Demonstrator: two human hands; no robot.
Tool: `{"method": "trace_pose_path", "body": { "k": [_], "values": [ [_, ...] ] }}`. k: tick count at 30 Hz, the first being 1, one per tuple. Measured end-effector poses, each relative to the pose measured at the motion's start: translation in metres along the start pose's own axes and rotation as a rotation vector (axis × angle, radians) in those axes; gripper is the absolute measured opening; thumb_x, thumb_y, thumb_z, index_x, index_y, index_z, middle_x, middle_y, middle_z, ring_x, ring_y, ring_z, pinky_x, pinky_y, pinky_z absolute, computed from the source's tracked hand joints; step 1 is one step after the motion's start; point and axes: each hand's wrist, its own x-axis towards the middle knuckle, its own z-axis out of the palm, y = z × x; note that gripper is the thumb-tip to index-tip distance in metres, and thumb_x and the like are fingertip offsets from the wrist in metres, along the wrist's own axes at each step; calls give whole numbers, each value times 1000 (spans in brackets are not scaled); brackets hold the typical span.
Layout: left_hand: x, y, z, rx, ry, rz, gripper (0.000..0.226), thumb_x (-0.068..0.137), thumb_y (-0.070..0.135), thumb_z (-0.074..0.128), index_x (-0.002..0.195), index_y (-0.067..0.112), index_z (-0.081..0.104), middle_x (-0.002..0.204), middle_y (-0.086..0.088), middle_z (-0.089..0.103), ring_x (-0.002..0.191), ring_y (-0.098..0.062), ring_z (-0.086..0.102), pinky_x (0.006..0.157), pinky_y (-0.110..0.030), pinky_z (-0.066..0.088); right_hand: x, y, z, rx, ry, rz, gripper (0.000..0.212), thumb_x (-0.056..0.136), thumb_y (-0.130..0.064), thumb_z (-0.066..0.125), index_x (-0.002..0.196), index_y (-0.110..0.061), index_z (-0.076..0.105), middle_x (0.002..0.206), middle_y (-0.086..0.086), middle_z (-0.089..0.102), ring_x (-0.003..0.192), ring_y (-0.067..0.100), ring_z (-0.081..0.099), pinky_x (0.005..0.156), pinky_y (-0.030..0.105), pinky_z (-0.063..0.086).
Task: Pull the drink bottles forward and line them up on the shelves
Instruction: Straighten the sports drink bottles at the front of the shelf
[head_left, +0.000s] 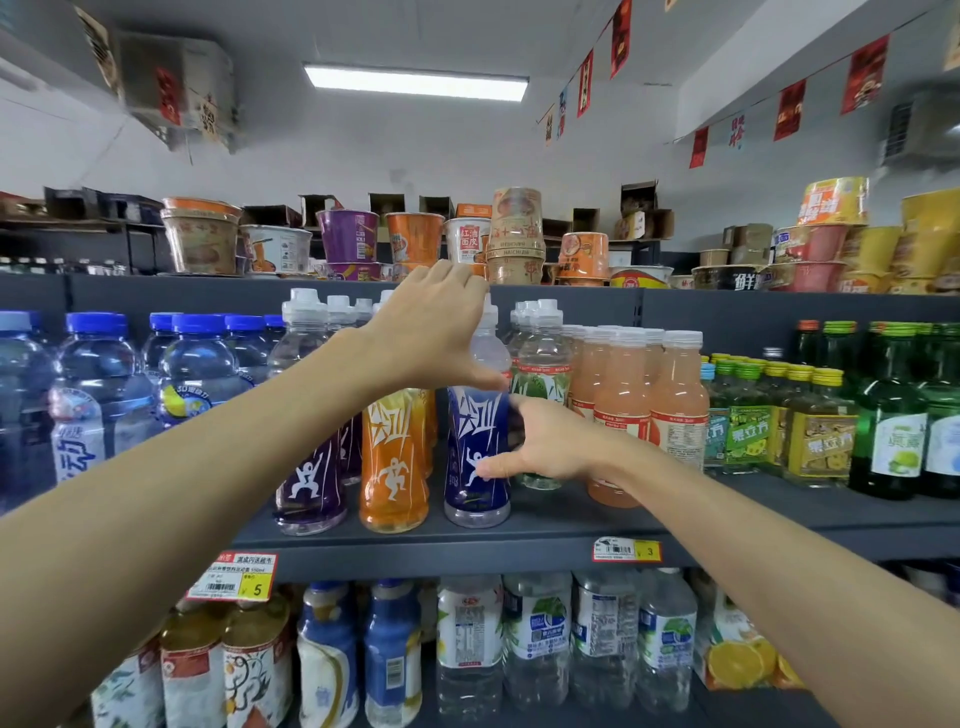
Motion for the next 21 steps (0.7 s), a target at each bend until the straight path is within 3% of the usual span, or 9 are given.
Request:
{"method": "trace_pose_path", "body": {
  "k": [5, 8, 12, 16, 19, 21],
  "values": [
    [4, 2, -1, 13, -9, -18, 111, 68, 90, 47, 142, 8, 41, 138, -8, 51, 125, -26, 48, 106, -42, 39, -6, 0, -23, 82, 8, 14, 88, 77, -27, 87, 149, -16, 37, 132, 2, 62, 113, 15, 65, 99, 39, 55],
    [8, 1, 0, -92, -101, 10, 119, 67, 82, 64, 153, 9, 28, 151, -8, 41, 136, -26, 41, 110, -41, 36, -8, -3, -46, 44, 46, 14, 81, 82, -27, 83, 149, -14, 39, 133, 3, 61, 113, 15, 64, 101, 37, 53],
    [10, 2, 1, -265, -190, -26, 119, 65, 65, 82, 153, 8, 27, 152, -7, 39, 137, -23, 37, 109, -32, 35, -5, -6, -51, -79, 69, -10, 69, 86, -33, 78, 145, -19, 44, 127, -3, 63, 109, 10, 64, 99, 33, 53],
    [12, 0, -2, -314, -205, -40, 116, 63, 61, 85, 151, 8, 31, 146, -9, 44, 132, -24, 41, 105, -34, 38, 5, -7, -63, -206, 389, -163, 47, 88, -23, 71, 132, -20, 55, 110, -10, 62, 96, 8, 61, 84, 23, 52],
    [13, 0, -4, -302, -215, -35, 112, 63, 61, 85, 148, 7, 36, 142, -9, 47, 127, -25, 44, 103, -35, 40, 19, -9, -81, -456, 629, -234, 50, 88, -21, 67, 135, -18, 52, 126, 0, 53, 113, 15, 51, 95, 29, 46],
    [12, 1, -5, -299, -217, -35, 111, 63, 61, 85, 147, 6, 37, 142, -10, 47, 128, -25, 43, 103, -34, 40, 30, -9, -91, -701, 649, -190, 59, 89, -31, 64, 142, -15, 46, 135, 8, 49, 123, 24, 47, 101, 37, 43]
  ]
}}
